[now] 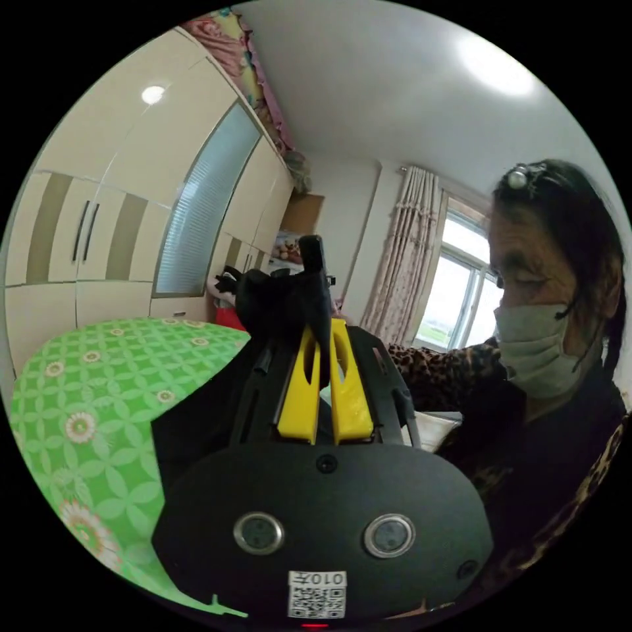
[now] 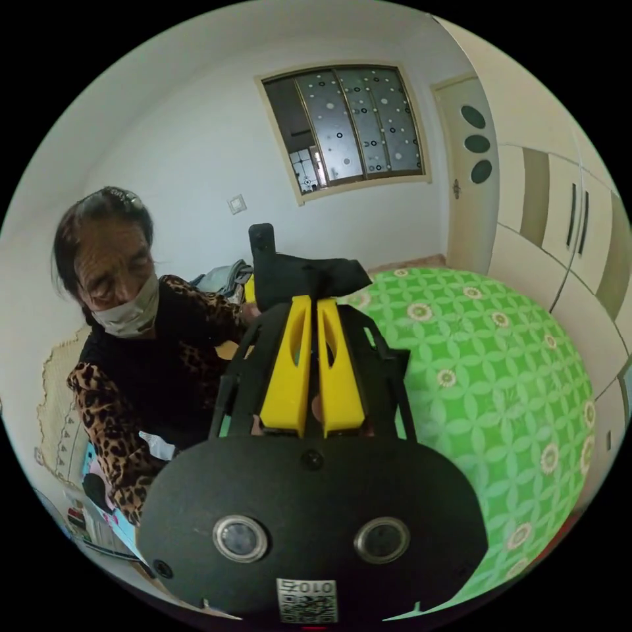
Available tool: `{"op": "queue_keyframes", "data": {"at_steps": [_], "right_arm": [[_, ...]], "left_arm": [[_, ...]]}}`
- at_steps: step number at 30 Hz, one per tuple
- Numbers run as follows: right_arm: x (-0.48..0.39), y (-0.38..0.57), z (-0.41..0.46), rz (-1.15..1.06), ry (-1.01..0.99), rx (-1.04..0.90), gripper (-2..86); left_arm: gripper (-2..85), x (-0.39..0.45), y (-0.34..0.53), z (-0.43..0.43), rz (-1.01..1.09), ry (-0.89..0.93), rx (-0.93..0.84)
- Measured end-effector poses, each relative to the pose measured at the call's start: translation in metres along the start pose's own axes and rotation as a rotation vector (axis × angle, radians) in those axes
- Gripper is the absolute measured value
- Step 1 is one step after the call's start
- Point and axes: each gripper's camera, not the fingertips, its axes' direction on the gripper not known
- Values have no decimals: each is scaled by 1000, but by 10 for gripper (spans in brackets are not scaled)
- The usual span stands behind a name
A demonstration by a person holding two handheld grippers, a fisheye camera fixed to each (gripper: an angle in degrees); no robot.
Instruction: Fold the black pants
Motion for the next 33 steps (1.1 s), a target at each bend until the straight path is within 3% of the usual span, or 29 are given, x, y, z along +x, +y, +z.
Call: {"op": "queue_keyframes", "data": {"at_steps": [5, 11, 15, 19, 21, 24, 27, 33], "right_arm": [[-28, 91, -42, 152, -16, 69, 37], [-39, 178, -89, 336, -92, 186, 42], [-26, 219, -126, 548, -301, 304, 68], [-28, 281, -158, 786, -317, 413, 83], [-39, 306, -174, 805, -330, 499, 82], [-63, 328, -194, 834, -323, 547, 79], [-89, 318, -200, 808, -281, 473, 78], [-132, 299, -198, 856, -160, 359, 82]], "left_arm": [[30, 32, 67, 96, -50, -35, -186], [32, 41, 128, 166, -103, -26, -290], [33, 56, 144, 197, -32, -83, -372], [37, 66, 178, 245, 11, -87, -521], [40, 70, 197, 266, 23, -102, -588], [44, 87, 222, 290, 93, -141, -664], [44, 108, 238, 303, 170, -197, -693], [33, 199, 282, 332, 586, -419, -824]]}}
